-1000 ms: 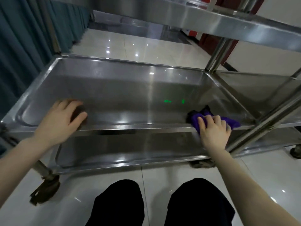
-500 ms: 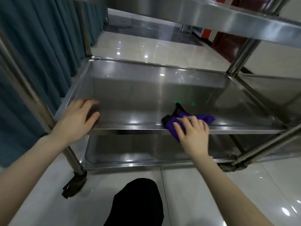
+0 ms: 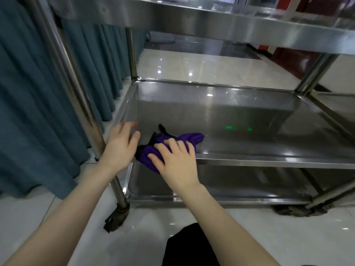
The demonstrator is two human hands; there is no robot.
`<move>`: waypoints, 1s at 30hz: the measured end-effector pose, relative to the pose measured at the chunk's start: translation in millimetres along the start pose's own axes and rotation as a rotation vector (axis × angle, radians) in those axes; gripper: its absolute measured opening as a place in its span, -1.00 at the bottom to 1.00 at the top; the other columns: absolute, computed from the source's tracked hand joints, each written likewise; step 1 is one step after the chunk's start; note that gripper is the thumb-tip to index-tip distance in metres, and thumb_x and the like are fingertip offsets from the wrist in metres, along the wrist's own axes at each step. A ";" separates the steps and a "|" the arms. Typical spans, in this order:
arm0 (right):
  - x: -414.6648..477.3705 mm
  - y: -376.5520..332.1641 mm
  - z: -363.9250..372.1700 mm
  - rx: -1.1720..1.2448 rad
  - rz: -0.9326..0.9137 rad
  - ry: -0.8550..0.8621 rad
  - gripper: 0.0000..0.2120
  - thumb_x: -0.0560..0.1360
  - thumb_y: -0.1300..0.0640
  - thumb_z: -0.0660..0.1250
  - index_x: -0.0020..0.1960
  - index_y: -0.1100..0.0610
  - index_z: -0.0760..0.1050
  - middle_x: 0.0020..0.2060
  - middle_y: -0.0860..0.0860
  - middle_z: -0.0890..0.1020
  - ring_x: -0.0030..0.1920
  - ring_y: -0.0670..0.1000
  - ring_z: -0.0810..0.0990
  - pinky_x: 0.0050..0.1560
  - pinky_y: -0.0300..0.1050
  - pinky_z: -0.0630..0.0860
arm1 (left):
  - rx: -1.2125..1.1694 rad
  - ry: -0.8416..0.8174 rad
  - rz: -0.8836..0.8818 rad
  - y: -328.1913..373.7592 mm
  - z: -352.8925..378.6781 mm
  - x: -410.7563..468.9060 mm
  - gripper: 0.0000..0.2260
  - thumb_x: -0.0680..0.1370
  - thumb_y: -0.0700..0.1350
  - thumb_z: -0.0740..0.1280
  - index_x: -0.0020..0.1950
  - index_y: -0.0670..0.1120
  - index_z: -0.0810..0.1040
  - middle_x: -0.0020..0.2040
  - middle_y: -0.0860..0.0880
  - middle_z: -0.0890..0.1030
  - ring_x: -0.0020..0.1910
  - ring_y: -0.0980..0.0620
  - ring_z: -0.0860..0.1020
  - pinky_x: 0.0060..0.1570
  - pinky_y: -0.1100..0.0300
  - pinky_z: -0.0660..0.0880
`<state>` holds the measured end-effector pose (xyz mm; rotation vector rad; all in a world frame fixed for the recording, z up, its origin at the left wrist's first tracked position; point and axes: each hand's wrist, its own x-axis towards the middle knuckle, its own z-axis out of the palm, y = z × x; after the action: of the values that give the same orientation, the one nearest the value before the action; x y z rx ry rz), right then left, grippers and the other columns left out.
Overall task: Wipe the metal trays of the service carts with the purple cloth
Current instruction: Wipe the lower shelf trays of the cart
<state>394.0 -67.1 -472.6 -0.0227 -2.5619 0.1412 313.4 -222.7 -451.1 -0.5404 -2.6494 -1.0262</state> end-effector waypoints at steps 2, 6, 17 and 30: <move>-11.3 36.2 -9.7 -0.035 0.019 -0.006 -0.68 0.54 -0.20 0.22 0.11 -0.05 0.60 0.05 -0.03 0.60 0.01 0.11 0.56 0.24 0.12 0.39 | 0.000 0.007 -0.015 -0.6 1.4 0.0 -0.68 0.65 -0.07 0.13 0.38 -0.09 0.39 0.34 -0.15 0.42 0.37 -0.11 0.30 0.33 0.08 0.21; -34.7 112.9 -33.8 -0.165 0.248 0.045 -0.65 0.53 -0.15 0.19 0.06 0.03 0.62 -0.01 0.06 0.62 -0.06 0.20 0.57 0.16 0.16 0.41 | -0.074 0.016 -0.044 -1.9 0.5 1.3 -0.69 0.65 -0.02 0.11 0.36 -0.05 0.40 0.34 -0.10 0.44 0.37 -0.04 0.30 0.29 0.17 0.19; 73.3 -32.7 22.3 0.241 -0.183 -0.513 -0.59 0.62 -0.14 0.05 0.43 -0.11 0.35 0.45 -0.06 0.35 0.43 0.04 0.30 0.46 0.18 0.06 | -0.276 0.101 -0.066 -4.0 -0.1 4.9 -0.66 0.67 0.00 0.00 0.40 0.02 0.36 0.30 0.07 0.43 0.25 0.29 0.28 0.25 0.35 0.16; 76.5 177.1 2.9 -0.003 0.608 -0.398 -0.53 0.62 -0.18 -0.01 0.51 -0.17 0.19 0.54 -0.06 0.17 0.49 0.11 0.19 0.48 0.20 0.05 | 0.031 0.020 -0.194 0.7 16.4 18.1 -0.60 0.63 -0.01 0.10 0.47 -0.03 0.29 0.47 -0.10 0.29 0.48 -0.07 0.19 0.46 -0.02 0.13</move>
<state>325.9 112.2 -452.2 -0.8540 -2.8628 0.4052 295.8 -206.4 -456.0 -0.2685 -2.7364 -1.0344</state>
